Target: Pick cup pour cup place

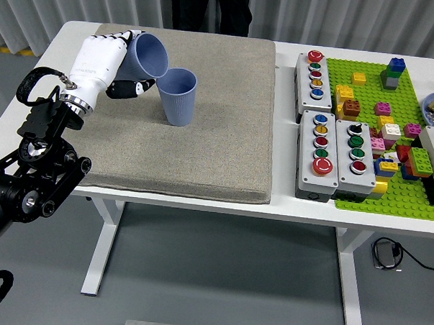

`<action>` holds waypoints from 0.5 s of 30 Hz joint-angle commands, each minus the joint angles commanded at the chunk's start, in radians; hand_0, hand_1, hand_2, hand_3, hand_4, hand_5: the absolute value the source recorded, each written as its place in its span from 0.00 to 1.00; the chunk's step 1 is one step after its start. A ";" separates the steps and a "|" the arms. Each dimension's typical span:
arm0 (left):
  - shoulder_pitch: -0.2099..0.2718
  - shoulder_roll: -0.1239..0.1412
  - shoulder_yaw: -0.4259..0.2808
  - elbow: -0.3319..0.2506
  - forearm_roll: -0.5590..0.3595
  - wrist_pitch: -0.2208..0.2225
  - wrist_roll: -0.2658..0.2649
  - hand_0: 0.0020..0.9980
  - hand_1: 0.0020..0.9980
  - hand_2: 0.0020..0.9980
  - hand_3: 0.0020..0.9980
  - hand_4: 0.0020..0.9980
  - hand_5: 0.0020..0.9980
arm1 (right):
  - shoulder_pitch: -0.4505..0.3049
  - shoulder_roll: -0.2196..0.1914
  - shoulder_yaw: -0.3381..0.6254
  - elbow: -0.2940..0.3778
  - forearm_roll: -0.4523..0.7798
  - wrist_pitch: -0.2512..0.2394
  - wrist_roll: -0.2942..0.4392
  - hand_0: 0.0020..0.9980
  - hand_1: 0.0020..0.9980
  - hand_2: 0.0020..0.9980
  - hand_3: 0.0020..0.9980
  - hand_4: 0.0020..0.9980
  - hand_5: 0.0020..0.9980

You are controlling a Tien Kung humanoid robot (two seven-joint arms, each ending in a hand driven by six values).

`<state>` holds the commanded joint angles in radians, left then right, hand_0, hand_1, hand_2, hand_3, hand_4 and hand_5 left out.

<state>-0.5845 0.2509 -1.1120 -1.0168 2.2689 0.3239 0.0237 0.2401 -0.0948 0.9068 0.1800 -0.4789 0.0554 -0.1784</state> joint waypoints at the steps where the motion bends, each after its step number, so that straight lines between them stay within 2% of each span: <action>1: -0.001 0.000 0.003 0.004 0.000 0.009 0.006 0.52 0.56 0.62 0.84 0.65 0.10 | 0.000 0.000 0.000 0.000 0.000 0.001 0.000 0.66 0.65 0.68 0.65 0.45 0.12; 7: -0.003 0.011 0.022 0.006 0.000 0.011 0.013 0.52 0.56 0.62 0.84 0.65 0.10 | -0.001 0.000 -0.004 0.000 0.005 0.001 0.001 0.66 0.66 0.68 0.65 0.45 0.11; 10: -0.013 0.023 0.033 -0.002 0.000 0.009 0.017 0.52 0.56 0.62 0.84 0.65 0.10 | 0.000 -0.001 -0.006 0.000 0.008 0.001 0.002 0.66 0.66 0.68 0.65 0.45 0.11; 15: -0.031 0.028 0.056 0.000 0.000 0.008 0.023 0.52 0.56 0.62 0.84 0.65 0.10 | 0.001 -0.002 -0.007 0.000 0.009 0.001 0.002 0.66 0.65 0.68 0.65 0.44 0.11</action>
<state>-0.6151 0.2791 -1.0560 -1.0171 2.2689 0.3317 0.0468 0.2415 -0.0968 0.9000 0.1800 -0.4699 0.0560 -0.1766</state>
